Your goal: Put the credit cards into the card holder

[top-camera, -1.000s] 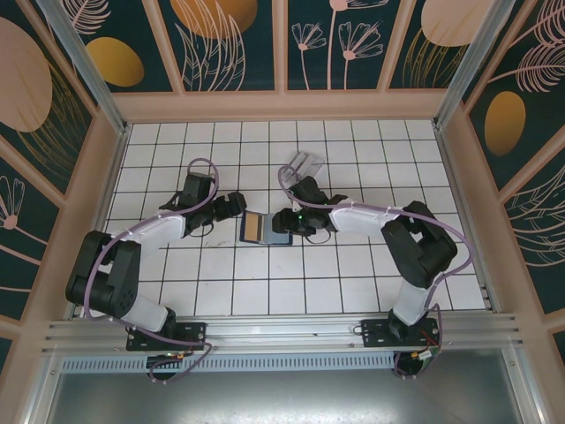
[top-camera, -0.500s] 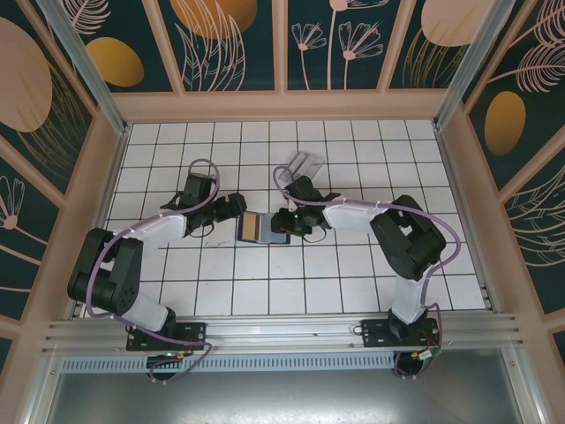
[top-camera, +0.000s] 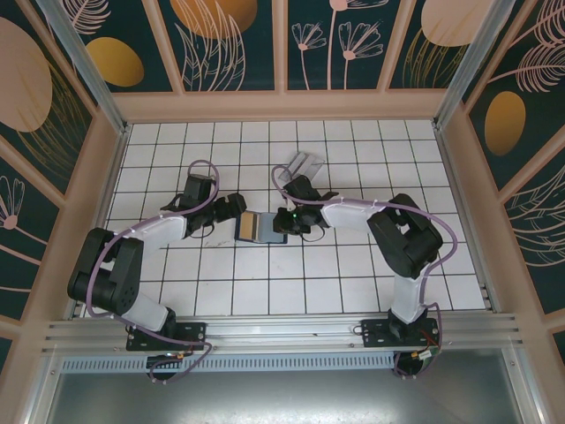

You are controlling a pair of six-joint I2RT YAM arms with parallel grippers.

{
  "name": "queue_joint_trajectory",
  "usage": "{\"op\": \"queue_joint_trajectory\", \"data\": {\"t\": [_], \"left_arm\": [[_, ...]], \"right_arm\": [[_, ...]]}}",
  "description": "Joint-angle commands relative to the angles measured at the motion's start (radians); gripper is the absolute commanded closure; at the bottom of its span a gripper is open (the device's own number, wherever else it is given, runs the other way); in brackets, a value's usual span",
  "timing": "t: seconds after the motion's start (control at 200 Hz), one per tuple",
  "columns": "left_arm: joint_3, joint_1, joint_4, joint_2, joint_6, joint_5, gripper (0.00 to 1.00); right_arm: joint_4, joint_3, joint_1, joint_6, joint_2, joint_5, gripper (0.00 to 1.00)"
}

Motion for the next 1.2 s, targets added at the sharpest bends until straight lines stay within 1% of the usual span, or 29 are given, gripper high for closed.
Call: {"op": "queue_joint_trajectory", "data": {"t": [0.0,0.09,0.145,0.32,0.37,0.44,0.515,0.716,0.856,1.051,1.136,1.196], "left_arm": [[-0.019,0.0,0.041,0.019,-0.016,0.025,0.13],[-0.034,0.0,0.061,0.019,-0.018,0.035,0.21],[-0.041,0.0,0.067,0.015,-0.016,0.035,0.24],[-0.049,0.0,0.074,0.016,-0.008,0.045,0.29],[-0.05,0.001,0.074,0.018,-0.007,0.047,0.31],[-0.053,0.0,0.075,0.018,-0.006,0.045,0.32],[-0.052,0.0,0.075,0.017,-0.005,0.044,0.34],[-0.06,0.0,0.079,0.013,-0.007,0.043,0.35],[-0.068,0.0,0.083,0.009,-0.01,0.042,0.35],[-0.06,0.001,0.067,-0.003,-0.013,0.061,0.35],[-0.054,0.005,0.044,-0.017,-0.016,0.036,0.34],[-0.056,0.012,0.039,-0.036,-0.02,0.016,0.31]], "right_arm": [[-0.021,0.039,0.012,0.0,0.02,-0.014,0.84],[-0.028,0.051,0.012,0.001,0.028,-0.011,0.85],[-0.028,0.056,0.014,0.002,0.033,-0.008,0.84],[-0.013,0.062,0.017,0.011,0.044,-0.021,0.76],[-0.001,0.058,0.019,0.018,0.046,-0.028,0.73],[0.016,0.054,0.018,0.031,0.047,-0.037,0.65],[0.038,0.044,0.017,0.054,0.044,-0.058,0.62],[0.18,-0.038,0.008,0.18,0.001,-0.117,0.56],[0.329,-0.118,0.003,0.265,-0.032,-0.158,0.55],[0.44,-0.169,-0.006,0.29,-0.085,-0.178,0.57],[0.451,-0.164,-0.005,0.281,-0.086,-0.193,0.57],[0.445,-0.158,-0.002,0.274,-0.09,-0.191,0.58]]}}
